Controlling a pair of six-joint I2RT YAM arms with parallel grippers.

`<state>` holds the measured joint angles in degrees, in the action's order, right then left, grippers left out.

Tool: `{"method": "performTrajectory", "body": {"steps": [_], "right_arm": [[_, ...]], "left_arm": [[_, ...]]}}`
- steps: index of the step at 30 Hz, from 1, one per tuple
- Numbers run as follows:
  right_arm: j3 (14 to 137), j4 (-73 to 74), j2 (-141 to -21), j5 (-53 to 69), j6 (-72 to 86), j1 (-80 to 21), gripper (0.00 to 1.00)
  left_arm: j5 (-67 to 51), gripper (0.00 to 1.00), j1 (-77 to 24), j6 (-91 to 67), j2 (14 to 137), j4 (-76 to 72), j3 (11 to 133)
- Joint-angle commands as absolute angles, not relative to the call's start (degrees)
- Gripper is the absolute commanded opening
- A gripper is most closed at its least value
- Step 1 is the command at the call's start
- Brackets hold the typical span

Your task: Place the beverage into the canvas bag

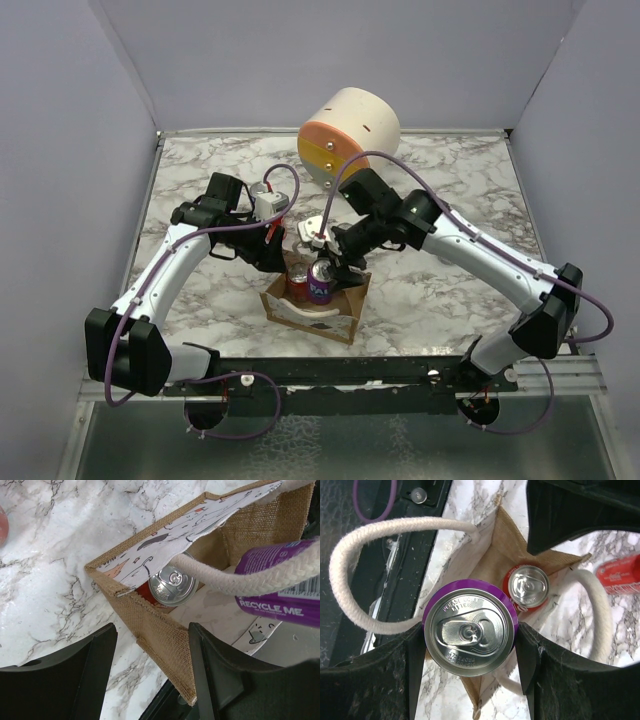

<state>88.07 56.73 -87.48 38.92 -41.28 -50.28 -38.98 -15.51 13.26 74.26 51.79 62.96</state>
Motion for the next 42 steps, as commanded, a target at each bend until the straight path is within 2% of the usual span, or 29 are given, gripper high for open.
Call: {"method": "performTrajectory", "body": {"steps": [1, 6, 20, 33, 42], "right_arm": [[87.6, 51.9, -88.6, 40.3, -42.1, -52.7, 0.01], [86.3, 51.1, -90.4, 41.4, -42.6, -53.8, 0.01], [83.5, 49.1, -94.2, 43.6, -44.9, -57.7, 0.01], [85.0, 45.6, -98.1, 38.0, -46.9, -57.7, 0.01], [82.5, 42.9, -98.4, 38.9, -47.4, -57.7, 0.01]], "left_arm": [[-39.4, 0.61, -15.8, 14.6, 73.0, 52.5, 64.0], [-39.8, 0.59, -15.8, 14.9, 72.8, 52.5, 63.3], [-42.2, 0.33, -15.8, 14.9, 74.0, 52.2, 63.0], [-43.3, 0.13, -15.9, 15.2, 74.1, 51.7, 62.5], [-43.7, 0.10, -15.9, 15.2, 74.2, 51.6, 62.4]]}}
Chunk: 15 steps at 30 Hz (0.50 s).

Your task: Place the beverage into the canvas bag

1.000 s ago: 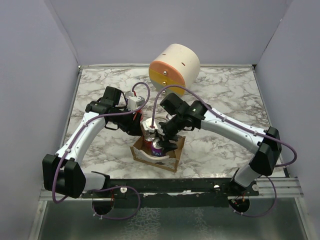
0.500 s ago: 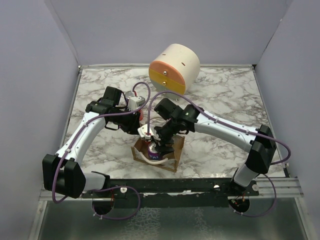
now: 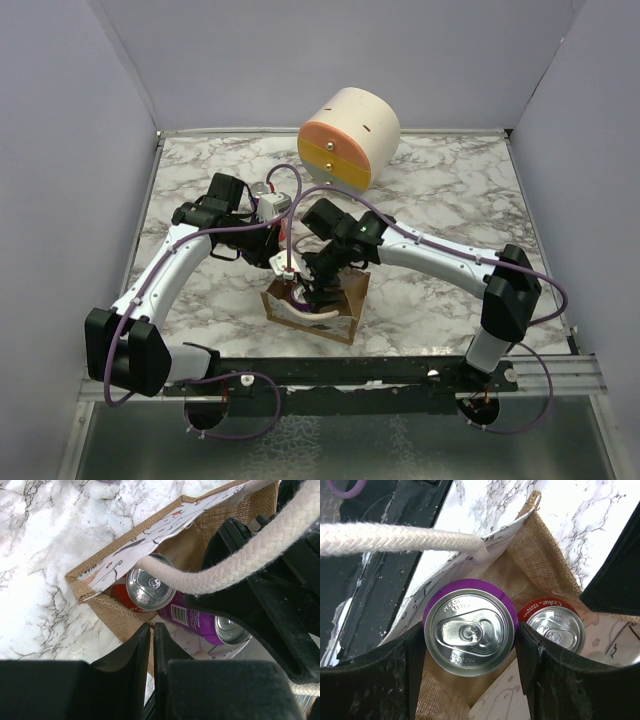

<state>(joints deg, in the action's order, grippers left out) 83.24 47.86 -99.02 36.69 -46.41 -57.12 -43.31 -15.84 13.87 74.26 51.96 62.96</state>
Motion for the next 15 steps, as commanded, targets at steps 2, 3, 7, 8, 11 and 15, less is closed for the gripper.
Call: {"method": "performTrajectory", "body": {"steps": [2, 3, 7, 8, 11, 15], "right_arm": [[81.9, 42.5, -98.2, 39.2, -47.9, -57.7, 0.01], [81.5, 42.4, -98.1, 39.3, -48.1, -57.7, 0.01], [81.2, 42.6, -97.8, 38.9, -47.3, -57.7, 0.01], [81.1, 42.7, -97.3, 38.6, -46.9, -57.7, 0.01], [79.4, 41.9, -95.0, 36.5, -45.7, -57.7, 0.01], [77.8, 41.7, -91.9, 33.7, -43.7, -57.7, 0.01]], "left_arm": [[-43.7, 0.11, -15.8, 15.1, 74.1, 51.5, 62.4], [-43.7, 0.11, -15.8, 15.2, 74.2, 51.5, 62.4], [-43.8, 0.10, -15.9, 15.3, 73.8, 51.6, 62.3], [-43.8, 0.11, -15.9, 15.3, 73.7, 51.5, 62.3], [-44.1, 0.10, -15.9, 15.3, 73.6, 51.5, 62.3], [-44.2, 0.10, -15.8, 15.5, 73.6, 51.4, 62.1]]}}
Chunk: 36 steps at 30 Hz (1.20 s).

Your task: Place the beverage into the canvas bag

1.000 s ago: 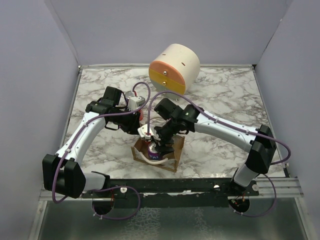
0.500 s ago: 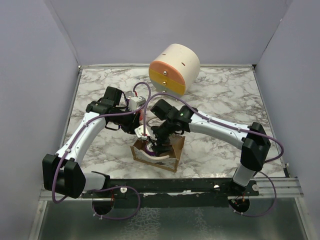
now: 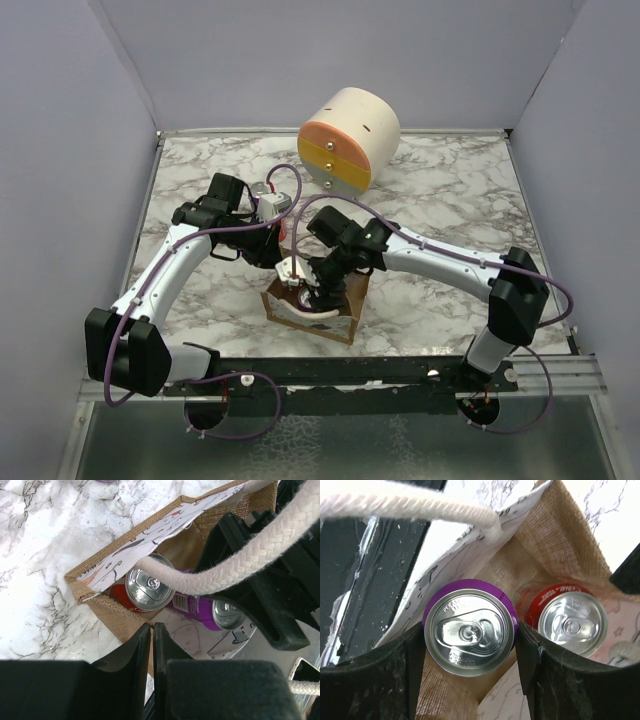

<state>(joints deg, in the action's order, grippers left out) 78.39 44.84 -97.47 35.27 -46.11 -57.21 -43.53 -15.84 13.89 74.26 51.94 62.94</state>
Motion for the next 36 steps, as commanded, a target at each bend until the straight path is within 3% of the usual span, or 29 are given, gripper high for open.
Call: {"method": "performTrajectory", "body": {"steps": [1, 8, 36], "right_arm": [[77.5, 42.1, -91.3, 32.9, -43.3, -57.6, 0.01], [74.8, 40.9, -87.7, 26.9, -40.7, -56.4, 0.01], [71.1, 33.8, -92.7, 15.7, -35.9, -53.6, 0.04]], "left_arm": [[-44.2, 0.09, -15.8, 15.6, 73.6, 51.4, 62.1], [-44.9, 0.00, -15.9, 16.5, 73.2, 51.5, 61.8], [-46.6, 0.00, -15.9, 18.2, 72.0, 51.4, 61.2]]}}
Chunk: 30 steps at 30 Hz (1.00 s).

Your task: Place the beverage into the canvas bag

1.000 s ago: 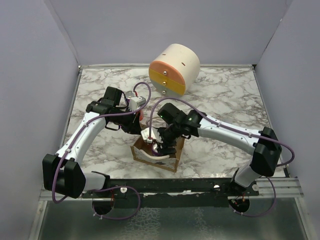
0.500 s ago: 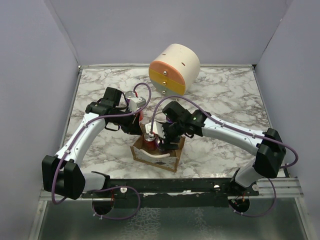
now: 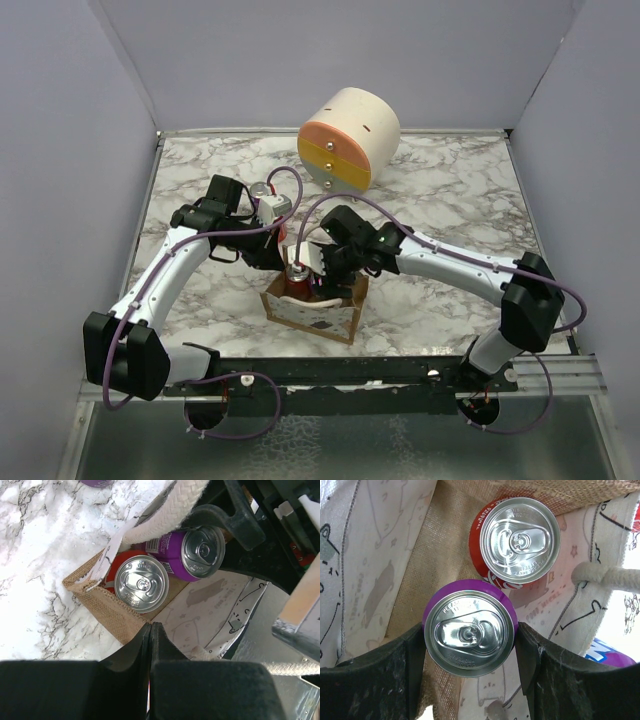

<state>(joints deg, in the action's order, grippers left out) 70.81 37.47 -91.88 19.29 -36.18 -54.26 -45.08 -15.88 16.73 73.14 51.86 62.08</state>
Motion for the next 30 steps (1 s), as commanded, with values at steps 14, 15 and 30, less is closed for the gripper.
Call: {"method": "performTrajectory", "body": {"steps": [14, 15, 30], "right_arm": [[71.0, 33.5, -95.9, 15.5, -35.8, -52.6, 0.23], [71.2, 33.5, -96.2, 15.5, -35.9, -52.5, 0.24], [73.1, 35.4, -95.9, 15.7, -35.6, -52.6, 0.67]], "left_arm": [[-45.9, 0.00, -16.0, 18.2, 71.7, 51.0, 60.8], [-46.0, 0.00, -16.0, 18.2, 71.7, 51.0, 60.8], [-46.1, 0.00, -16.0, 18.2, 71.4, 51.1, 60.8]]}}
